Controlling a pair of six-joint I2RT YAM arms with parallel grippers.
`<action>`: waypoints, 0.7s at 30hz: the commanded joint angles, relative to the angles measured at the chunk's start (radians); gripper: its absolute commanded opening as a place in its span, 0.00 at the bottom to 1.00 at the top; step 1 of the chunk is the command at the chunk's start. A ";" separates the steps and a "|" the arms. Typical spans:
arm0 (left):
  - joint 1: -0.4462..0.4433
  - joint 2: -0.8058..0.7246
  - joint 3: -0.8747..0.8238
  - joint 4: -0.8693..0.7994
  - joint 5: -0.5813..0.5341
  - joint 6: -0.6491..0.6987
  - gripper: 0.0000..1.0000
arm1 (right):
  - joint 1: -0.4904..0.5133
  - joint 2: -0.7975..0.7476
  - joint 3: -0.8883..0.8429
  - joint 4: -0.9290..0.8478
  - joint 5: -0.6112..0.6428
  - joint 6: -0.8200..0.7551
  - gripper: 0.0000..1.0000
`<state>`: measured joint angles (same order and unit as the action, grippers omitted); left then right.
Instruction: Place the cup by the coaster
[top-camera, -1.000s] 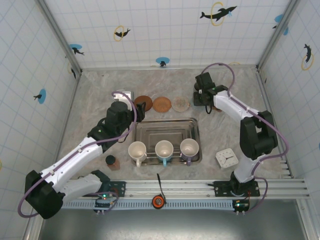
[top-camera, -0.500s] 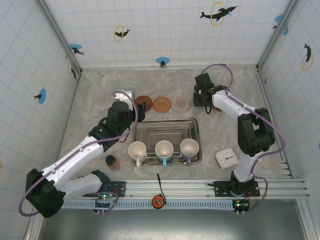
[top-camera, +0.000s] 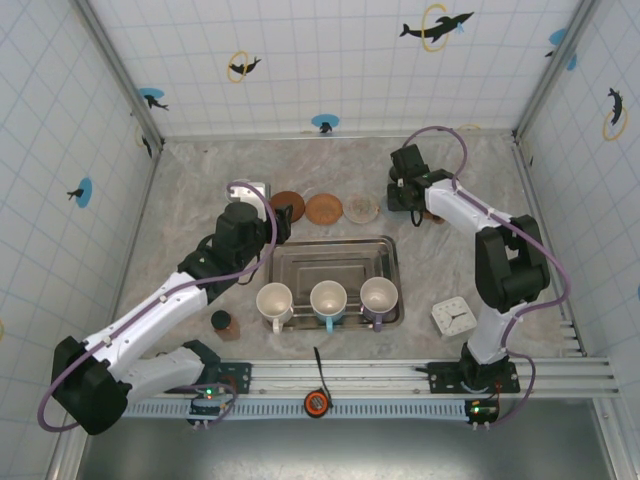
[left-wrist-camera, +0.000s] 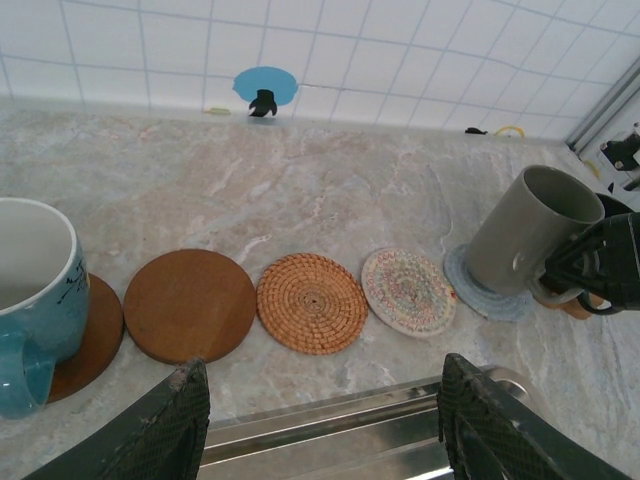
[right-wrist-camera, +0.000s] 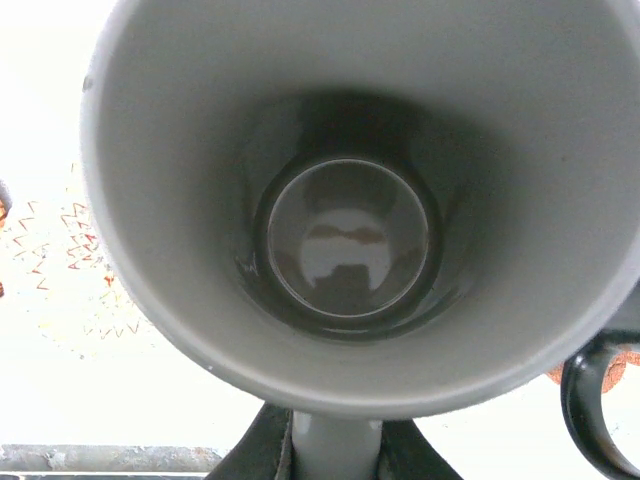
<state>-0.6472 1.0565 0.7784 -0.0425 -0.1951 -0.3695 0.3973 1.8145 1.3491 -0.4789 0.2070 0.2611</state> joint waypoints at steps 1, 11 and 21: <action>-0.004 -0.002 0.016 0.007 0.002 0.014 0.61 | -0.004 0.003 0.044 0.097 0.018 0.003 0.00; -0.003 -0.007 0.015 0.004 0.000 0.014 0.61 | -0.004 0.016 0.033 0.103 0.014 0.010 0.00; -0.004 -0.010 0.016 0.002 0.000 0.014 0.61 | -0.005 0.016 0.018 0.106 0.024 0.013 0.00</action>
<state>-0.6472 1.0565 0.7784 -0.0429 -0.1951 -0.3691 0.3973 1.8278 1.3491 -0.4633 0.2066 0.2699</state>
